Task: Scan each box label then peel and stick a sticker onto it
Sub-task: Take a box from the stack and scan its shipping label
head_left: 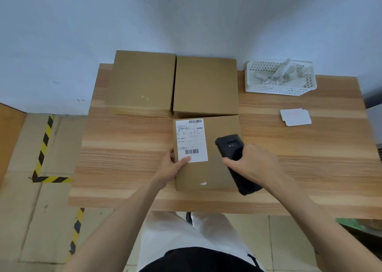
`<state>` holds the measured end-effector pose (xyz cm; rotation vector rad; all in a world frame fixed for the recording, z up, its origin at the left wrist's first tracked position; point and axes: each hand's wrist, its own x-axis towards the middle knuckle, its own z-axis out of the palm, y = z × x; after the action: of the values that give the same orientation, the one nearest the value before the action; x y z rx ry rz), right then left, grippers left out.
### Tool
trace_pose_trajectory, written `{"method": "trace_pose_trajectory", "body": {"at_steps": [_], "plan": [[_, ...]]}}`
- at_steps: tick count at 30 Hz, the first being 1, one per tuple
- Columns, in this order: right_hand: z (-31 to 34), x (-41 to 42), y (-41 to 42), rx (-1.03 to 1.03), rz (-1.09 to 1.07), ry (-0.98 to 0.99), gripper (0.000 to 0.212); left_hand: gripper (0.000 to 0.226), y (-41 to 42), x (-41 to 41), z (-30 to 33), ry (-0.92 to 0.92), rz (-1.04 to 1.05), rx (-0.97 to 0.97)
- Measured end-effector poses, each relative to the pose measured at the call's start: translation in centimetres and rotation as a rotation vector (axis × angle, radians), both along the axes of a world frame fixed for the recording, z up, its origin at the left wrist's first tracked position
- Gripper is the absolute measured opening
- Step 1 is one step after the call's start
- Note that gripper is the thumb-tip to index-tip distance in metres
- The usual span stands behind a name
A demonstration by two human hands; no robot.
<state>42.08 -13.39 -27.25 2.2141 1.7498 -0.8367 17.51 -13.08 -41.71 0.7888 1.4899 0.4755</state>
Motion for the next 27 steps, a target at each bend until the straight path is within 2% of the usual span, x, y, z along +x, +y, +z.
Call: {"method": "trace_pose_trajectory", "body": {"at_steps": [4,17,23,27], "plan": [[1.5,-3.2,0.6,-0.085,0.197,-0.099,0.045,0.068,0.0,0.0,0.0,0.016,-0.008,0.008],[1.0,-3.1,1.1,-0.082,0.228,-0.127,0.044,0.075,0.1,0.0,-0.3,0.027,-0.001,-0.02],[-1.6,1.7,0.6,-0.072,-0.011,-0.052,0.045,0.076,0.1,-0.1,-0.5,-0.002,0.002,-0.029],[-6.5,6.7,-0.6,0.041,-0.244,-0.034,0.05,0.073,0.0,0.0,-0.6,0.0,0.005,-0.027]]}}
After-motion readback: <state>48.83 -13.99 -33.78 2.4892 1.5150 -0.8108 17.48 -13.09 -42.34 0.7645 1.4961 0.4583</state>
